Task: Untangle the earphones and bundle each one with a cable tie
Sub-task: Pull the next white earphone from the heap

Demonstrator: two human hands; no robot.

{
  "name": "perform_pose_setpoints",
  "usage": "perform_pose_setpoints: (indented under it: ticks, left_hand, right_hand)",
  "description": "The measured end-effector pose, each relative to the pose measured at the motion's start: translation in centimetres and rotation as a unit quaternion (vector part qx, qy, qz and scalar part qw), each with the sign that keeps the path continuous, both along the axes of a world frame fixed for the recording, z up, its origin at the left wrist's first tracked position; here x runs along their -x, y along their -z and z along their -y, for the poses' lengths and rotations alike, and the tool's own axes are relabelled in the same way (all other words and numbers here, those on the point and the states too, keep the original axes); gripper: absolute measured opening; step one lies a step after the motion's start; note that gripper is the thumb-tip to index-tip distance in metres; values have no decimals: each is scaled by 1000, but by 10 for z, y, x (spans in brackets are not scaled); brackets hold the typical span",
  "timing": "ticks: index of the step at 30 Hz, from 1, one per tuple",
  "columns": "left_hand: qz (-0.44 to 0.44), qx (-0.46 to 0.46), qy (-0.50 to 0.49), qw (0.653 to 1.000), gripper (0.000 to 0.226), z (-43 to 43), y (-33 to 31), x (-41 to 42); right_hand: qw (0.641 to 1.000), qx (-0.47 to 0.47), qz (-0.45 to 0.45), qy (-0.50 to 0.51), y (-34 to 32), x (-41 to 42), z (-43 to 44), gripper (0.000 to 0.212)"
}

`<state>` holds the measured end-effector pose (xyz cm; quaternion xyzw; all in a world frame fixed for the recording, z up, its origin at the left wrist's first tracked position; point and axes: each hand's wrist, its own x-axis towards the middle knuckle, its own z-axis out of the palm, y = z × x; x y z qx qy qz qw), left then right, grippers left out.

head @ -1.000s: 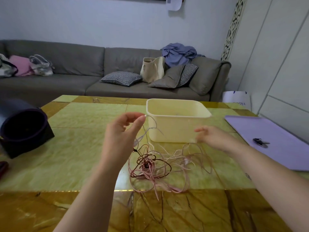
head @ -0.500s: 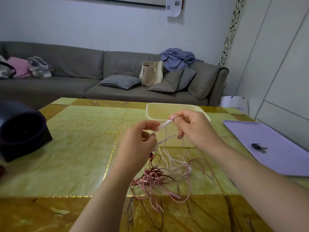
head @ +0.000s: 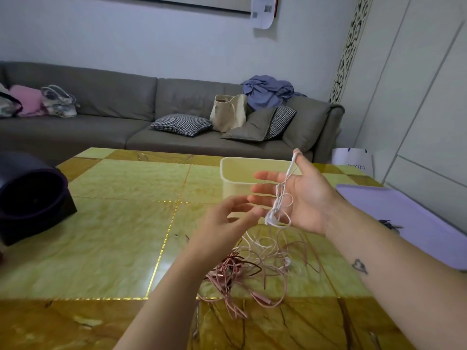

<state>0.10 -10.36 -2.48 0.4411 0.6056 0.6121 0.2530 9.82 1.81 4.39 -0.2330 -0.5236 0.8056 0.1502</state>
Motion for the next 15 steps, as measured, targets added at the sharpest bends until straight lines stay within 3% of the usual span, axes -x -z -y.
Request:
perform_pose_setpoints:
  ticks: [6, 9, 11, 15]
  left_hand:
    - [26, -20, -30, 999, 18, -5, 2, -3]
    - [15, -21, -19, 1000, 39, -4, 2, -11]
    - [-1, -6, -10, 1000, 41, -4, 1, -17]
    - [-32, 9, -29, 999, 9, -6, -1, -24]
  right_hand:
    - [999, -39, -13, 11, 1, -1, -4, 75]
    - [998, -63, -12, 16, 2, 0, -4, 72]
    - [995, -95, -1, 25, 2, 1, -3, 68]
    - [987, -158, 18, 24, 4, -1, -2, 51]
